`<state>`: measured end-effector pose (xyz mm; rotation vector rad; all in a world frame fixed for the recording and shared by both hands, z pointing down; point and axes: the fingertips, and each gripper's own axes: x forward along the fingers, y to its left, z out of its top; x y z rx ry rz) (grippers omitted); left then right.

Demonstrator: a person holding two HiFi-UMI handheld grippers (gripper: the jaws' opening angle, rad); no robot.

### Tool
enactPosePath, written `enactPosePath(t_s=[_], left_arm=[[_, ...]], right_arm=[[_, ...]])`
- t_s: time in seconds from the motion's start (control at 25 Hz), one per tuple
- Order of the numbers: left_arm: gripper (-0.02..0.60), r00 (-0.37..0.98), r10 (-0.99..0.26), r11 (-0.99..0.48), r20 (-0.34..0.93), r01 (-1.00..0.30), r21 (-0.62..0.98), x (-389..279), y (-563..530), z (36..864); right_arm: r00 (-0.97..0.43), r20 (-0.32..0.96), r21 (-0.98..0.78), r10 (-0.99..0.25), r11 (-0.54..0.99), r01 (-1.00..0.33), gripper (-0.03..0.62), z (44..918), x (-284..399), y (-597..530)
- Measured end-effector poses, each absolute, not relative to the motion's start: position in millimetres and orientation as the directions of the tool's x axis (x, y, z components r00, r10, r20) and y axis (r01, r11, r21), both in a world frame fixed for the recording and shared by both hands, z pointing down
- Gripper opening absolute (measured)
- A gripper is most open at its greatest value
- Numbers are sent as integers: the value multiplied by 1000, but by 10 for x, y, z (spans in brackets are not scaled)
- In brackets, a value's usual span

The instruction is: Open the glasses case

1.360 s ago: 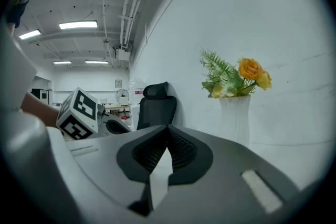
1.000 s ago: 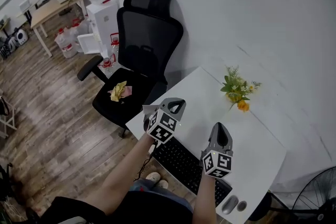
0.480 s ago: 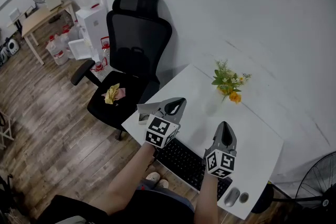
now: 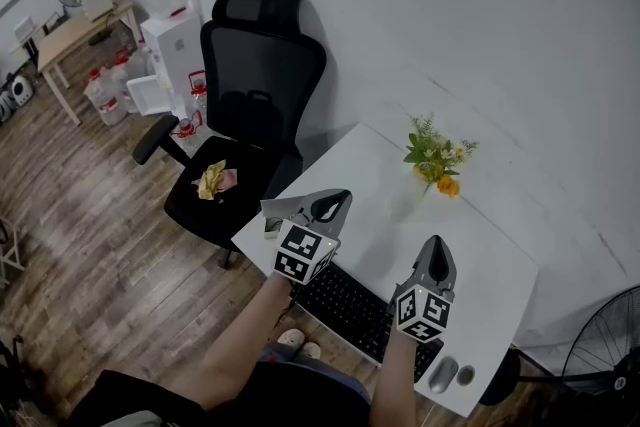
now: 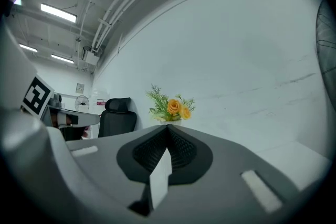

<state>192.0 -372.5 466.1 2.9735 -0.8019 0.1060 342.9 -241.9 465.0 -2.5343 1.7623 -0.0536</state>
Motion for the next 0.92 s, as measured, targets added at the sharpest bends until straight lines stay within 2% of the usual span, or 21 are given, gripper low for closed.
enactPosePath(t_s=[0.92], left_arm=[[8, 869, -486, -871, 95, -490, 28, 1953, -3630, 4665]], right_arm=[[348, 0, -71, -937, -347, -935, 8, 4619, 3415, -2345]])
